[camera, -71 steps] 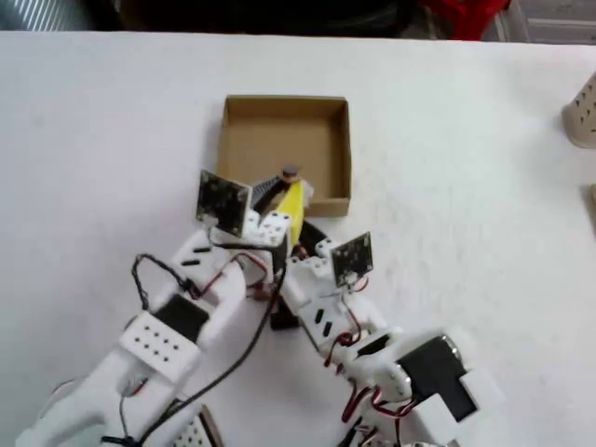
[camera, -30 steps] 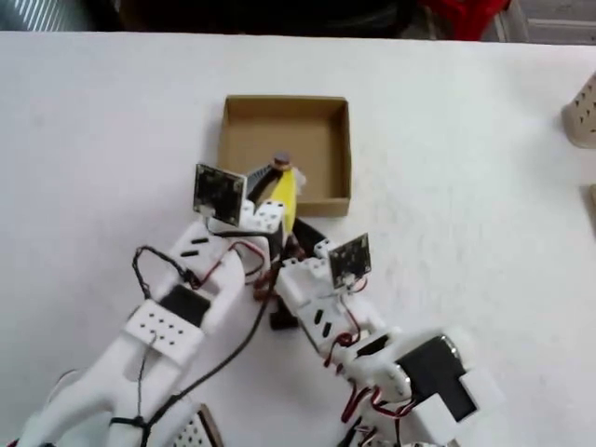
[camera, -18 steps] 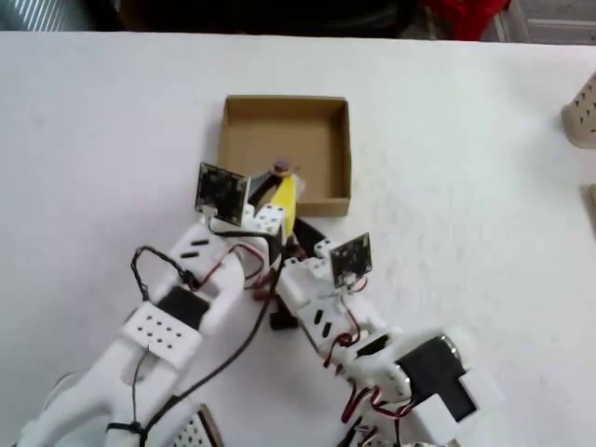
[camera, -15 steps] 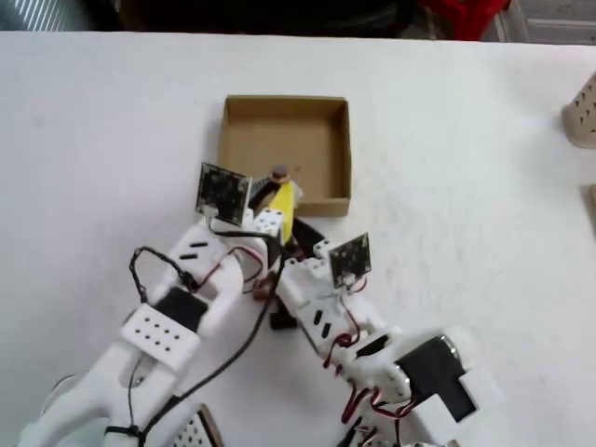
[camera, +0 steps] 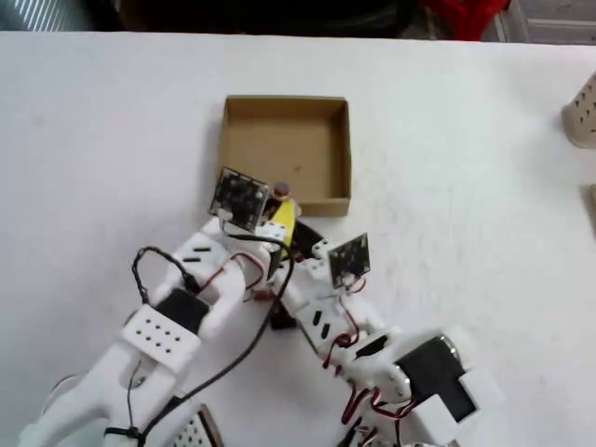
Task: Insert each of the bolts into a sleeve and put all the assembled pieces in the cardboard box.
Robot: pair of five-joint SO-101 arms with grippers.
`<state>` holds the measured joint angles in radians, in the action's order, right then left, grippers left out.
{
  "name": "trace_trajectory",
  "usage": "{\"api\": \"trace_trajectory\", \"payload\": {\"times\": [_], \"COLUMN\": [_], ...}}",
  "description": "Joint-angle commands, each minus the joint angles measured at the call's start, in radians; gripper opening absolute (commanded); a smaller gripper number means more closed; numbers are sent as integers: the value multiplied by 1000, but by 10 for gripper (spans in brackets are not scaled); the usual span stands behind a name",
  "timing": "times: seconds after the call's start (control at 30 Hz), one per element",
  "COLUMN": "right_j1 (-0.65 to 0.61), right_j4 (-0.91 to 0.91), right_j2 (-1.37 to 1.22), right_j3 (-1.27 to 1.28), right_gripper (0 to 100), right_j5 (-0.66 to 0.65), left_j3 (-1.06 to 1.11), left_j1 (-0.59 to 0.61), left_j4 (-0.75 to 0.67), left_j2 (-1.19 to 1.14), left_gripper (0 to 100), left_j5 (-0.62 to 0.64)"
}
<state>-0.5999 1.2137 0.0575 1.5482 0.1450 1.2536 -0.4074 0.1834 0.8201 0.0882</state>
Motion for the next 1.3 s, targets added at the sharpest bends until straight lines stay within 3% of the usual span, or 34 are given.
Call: {"api": "trace_trajectory", "payload": {"times": [0.0,0.2,0.3,0.6,1.0,1.27], "right_j1": [4,5,5,7,7,7], "right_j4": [21,21,21,21,21,19], "right_j2": [2,5,4,2,2,1], "right_j3": [-18,-18,-21,-21,-20,-17], "right_gripper": [16,16,16,16,16,16], "right_j5": [5,5,5,5,5,5], "left_j3": [-52,-46,-31,-46,-54,-60], "left_j1": [-8,76,73,70,183,343], "left_j4": [11,26,74,83,158,160], "left_j2": [36,39,44,47,414,430], "left_gripper": [56,284,332,339,336,335], "left_j5": [-12,-6,-11,-2,285,390]}}
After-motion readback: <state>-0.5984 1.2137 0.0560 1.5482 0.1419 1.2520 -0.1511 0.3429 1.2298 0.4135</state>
